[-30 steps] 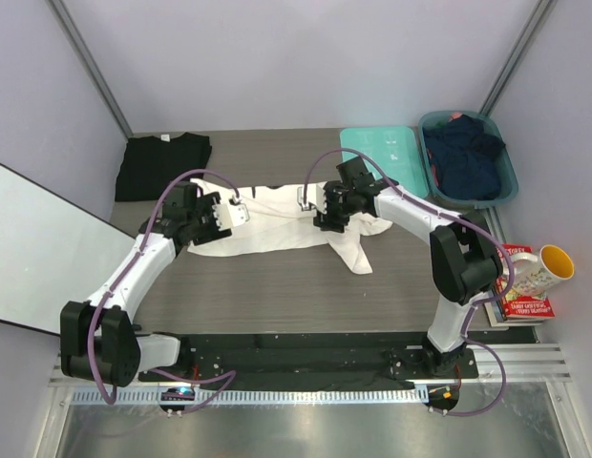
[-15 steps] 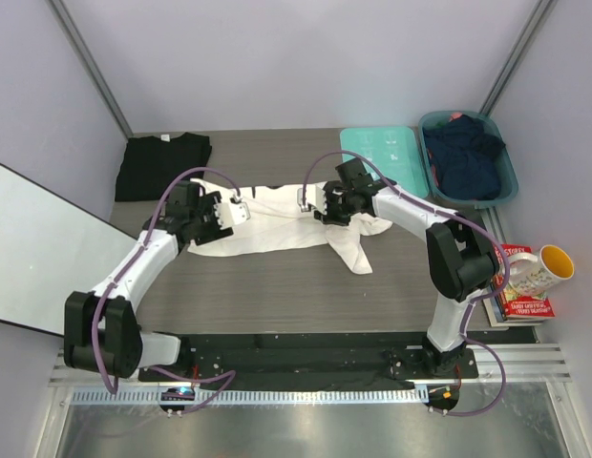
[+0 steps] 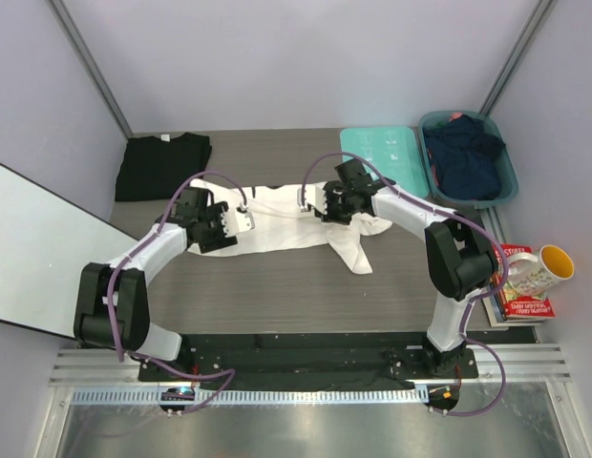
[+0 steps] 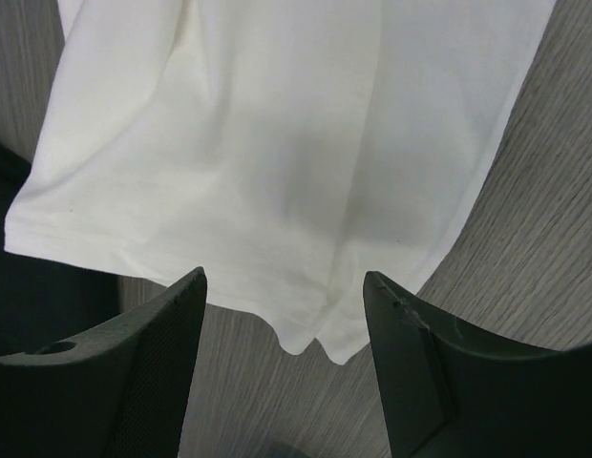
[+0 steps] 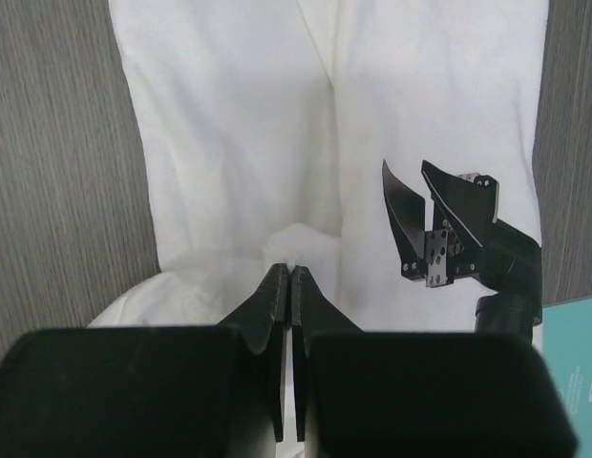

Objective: Fold and stack the t-shirts
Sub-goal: Flatten the tshirt out

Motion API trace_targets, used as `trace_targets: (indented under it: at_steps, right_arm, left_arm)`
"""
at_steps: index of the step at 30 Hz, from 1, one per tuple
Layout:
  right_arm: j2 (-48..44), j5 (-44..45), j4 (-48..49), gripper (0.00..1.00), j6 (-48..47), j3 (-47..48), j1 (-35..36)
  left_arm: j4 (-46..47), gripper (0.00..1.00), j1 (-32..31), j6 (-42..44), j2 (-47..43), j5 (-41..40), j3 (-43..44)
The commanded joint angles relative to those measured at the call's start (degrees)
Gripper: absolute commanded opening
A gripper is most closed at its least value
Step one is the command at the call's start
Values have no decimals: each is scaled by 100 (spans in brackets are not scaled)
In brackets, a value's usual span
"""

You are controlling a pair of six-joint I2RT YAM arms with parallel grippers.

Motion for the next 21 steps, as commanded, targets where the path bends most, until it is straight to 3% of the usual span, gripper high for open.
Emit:
trace_targets:
  at_steps: [1,11,21]
  right_arm:
    - [-59,63,42,5,-29,197,24]
    - [55,45,60,5,6,364,24]
    - [134,107,78,5,-20,408,24]
  left_arm:
    - [522,67,-24,171,54,-150,-246]
    - [1033,66,178,347,291,-231,-274]
    - [655,64,389,566,608,-108,148]
